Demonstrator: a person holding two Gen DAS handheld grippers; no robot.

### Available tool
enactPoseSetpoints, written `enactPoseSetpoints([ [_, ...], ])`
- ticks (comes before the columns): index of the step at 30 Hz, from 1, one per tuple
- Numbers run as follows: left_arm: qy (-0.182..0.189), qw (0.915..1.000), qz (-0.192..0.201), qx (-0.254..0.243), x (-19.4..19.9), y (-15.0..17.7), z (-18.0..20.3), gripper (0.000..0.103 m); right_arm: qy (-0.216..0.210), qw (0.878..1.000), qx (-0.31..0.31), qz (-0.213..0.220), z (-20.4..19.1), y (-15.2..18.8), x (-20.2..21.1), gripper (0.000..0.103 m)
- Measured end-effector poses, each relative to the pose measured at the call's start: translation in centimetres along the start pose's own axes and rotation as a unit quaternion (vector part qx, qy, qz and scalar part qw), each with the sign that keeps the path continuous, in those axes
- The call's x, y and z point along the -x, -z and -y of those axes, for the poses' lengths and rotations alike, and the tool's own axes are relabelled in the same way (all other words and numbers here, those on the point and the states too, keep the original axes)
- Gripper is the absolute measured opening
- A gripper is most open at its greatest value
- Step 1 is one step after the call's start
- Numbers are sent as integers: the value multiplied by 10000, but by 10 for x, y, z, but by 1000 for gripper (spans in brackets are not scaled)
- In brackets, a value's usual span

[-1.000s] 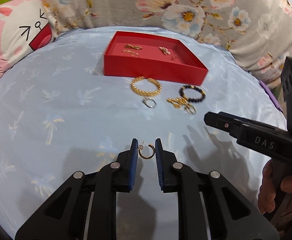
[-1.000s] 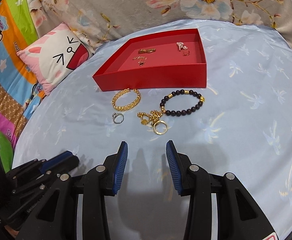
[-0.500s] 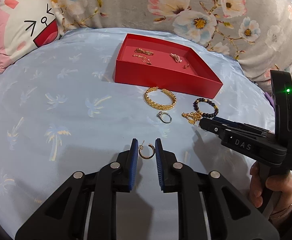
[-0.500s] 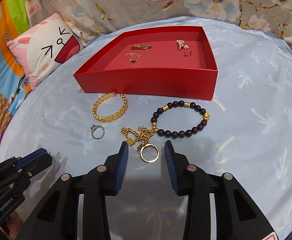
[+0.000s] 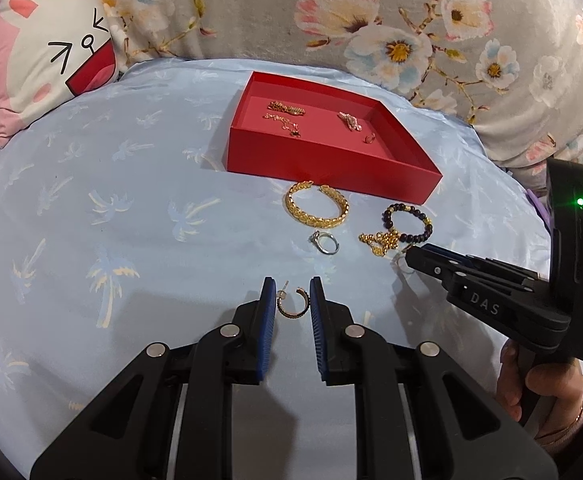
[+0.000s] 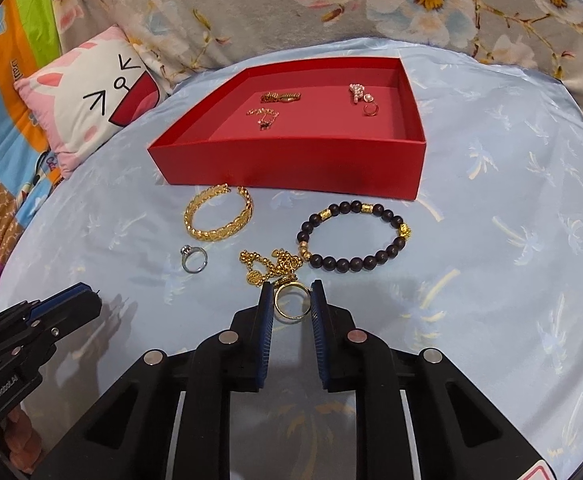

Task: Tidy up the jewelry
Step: 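Carry the earring and ring into the red box and open both tools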

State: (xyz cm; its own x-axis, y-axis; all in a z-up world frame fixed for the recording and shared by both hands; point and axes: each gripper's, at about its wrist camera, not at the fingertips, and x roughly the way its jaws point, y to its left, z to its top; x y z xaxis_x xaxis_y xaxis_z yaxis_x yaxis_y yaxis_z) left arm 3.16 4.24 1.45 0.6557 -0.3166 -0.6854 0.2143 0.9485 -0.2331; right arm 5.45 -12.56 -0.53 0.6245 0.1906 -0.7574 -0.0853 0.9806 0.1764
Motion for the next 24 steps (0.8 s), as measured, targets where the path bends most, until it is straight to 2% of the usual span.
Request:
enactPoseSetpoints([
  [5, 50, 9997, 228, -46, 5, -26, 1, 17, -205, 9992, -134, 322, 7, -22, 26, 17],
  [9, 208, 9983, 537, -119, 3, -69, 4, 17, -275, 9975, -169, 622, 16, -60, 36, 17],
  [13, 190, 9960, 812, -305, -19, -119, 14, 17, -92, 9965, -155, 810, 22, -102, 23, 17],
  [18, 207, 9979, 583, -206, -73, -153, 11, 17, 186, 9980, -211, 561, 33, -139, -23, 17],
  [24, 25, 9993, 345, -108, -116, -160, 4, 17, 292, 9989, -283, 237, 42, -152, -62, 17],
])
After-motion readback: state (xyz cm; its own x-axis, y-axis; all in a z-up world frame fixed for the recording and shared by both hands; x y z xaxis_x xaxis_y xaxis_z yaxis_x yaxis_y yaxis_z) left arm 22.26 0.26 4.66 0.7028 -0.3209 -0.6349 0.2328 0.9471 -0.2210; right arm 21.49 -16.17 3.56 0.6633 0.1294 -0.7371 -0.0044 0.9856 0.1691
